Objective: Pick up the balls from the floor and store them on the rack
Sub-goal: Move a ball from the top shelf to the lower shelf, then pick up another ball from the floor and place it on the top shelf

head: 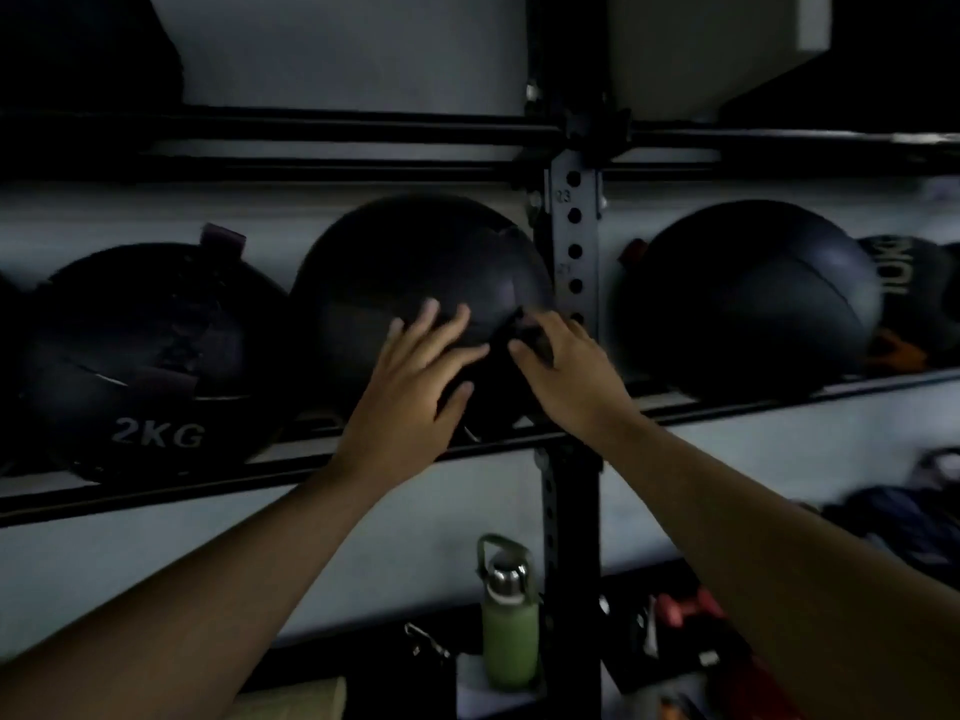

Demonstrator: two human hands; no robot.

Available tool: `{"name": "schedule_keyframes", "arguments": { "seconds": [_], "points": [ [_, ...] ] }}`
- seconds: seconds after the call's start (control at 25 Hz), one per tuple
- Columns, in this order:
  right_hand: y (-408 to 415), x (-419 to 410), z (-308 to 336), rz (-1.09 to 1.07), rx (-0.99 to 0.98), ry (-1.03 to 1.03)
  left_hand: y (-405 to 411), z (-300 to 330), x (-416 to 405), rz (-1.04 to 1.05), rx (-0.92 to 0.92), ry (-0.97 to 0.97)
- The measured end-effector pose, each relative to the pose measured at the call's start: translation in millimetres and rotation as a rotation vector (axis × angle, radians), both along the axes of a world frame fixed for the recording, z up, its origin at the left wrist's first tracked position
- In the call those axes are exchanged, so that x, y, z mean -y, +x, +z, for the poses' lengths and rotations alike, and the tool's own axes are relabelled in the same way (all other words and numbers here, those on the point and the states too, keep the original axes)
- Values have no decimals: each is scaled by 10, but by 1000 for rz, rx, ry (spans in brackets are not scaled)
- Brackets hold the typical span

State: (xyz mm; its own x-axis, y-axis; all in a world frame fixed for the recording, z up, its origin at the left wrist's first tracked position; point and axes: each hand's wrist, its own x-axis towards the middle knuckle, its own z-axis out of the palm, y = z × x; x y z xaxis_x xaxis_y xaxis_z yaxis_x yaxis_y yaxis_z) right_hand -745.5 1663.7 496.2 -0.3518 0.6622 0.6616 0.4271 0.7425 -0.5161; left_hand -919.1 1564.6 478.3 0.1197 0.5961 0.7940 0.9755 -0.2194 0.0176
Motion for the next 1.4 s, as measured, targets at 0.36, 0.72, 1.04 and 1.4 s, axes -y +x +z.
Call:
{"name": "schedule_keyframes", "arguments": {
  "seconds": [0.36,0.72,1.04,1.4],
  "points": [
    [1422,1412,-2147,-466,354,-408,698,-2032,352,-297,49,-805],
    [3128,4221,-3982,-769,435,-948,2749,-3805,1946,-643,-245,-1302],
    [4112,6679,-5254,-944,212,-1261,4194,-4963,3990,-693,-455,-1653],
    [4334,8643,-7645,-1227,-475,-1699,4619,-7418,5626,-444,-515,-2141]
  ]
}}
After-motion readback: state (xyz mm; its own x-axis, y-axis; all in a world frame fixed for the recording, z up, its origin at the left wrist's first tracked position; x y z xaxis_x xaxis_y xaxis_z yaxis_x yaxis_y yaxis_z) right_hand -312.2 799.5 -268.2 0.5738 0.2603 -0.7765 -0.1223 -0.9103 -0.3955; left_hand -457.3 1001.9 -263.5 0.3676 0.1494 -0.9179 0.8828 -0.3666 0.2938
